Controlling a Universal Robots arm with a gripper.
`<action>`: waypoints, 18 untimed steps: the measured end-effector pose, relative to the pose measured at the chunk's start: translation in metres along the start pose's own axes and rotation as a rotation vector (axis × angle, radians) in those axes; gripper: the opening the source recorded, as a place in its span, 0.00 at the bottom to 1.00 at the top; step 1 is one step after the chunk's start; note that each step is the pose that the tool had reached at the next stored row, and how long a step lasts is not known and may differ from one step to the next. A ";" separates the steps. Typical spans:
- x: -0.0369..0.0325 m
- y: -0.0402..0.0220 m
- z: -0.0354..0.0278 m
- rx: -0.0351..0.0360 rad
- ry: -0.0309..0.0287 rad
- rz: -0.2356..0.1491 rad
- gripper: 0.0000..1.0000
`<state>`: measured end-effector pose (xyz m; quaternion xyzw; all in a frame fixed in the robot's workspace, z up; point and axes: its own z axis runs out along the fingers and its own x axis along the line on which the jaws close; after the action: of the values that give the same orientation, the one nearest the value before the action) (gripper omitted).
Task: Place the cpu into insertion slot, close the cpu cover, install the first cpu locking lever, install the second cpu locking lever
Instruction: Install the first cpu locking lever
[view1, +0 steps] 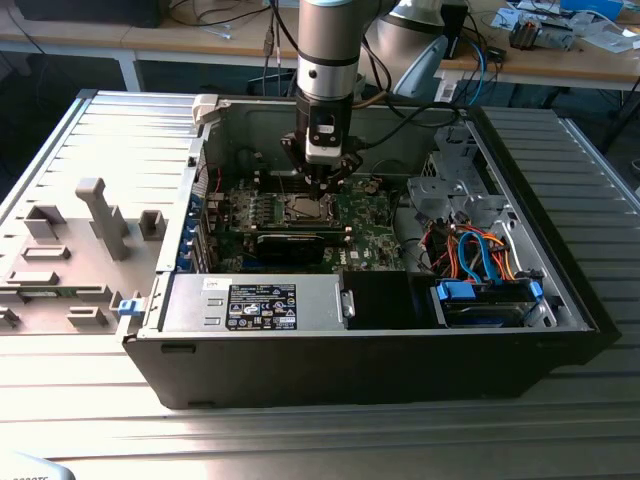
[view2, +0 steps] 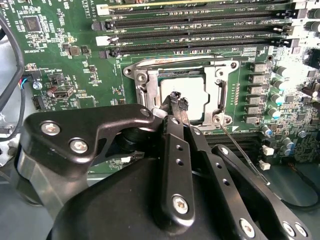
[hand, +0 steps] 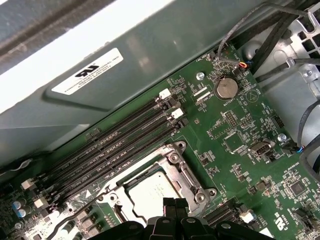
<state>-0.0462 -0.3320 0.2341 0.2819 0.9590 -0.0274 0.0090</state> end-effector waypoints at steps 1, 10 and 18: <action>0.0000 0.0000 0.0000 -0.0001 -0.0001 -0.002 0.11; 0.0000 0.0000 0.0000 -0.0004 -0.0006 -0.012 0.11; 0.0000 0.0000 0.0001 -0.0006 -0.0009 -0.020 0.11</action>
<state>-0.0462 -0.3319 0.2341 0.2725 0.9617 -0.0273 0.0093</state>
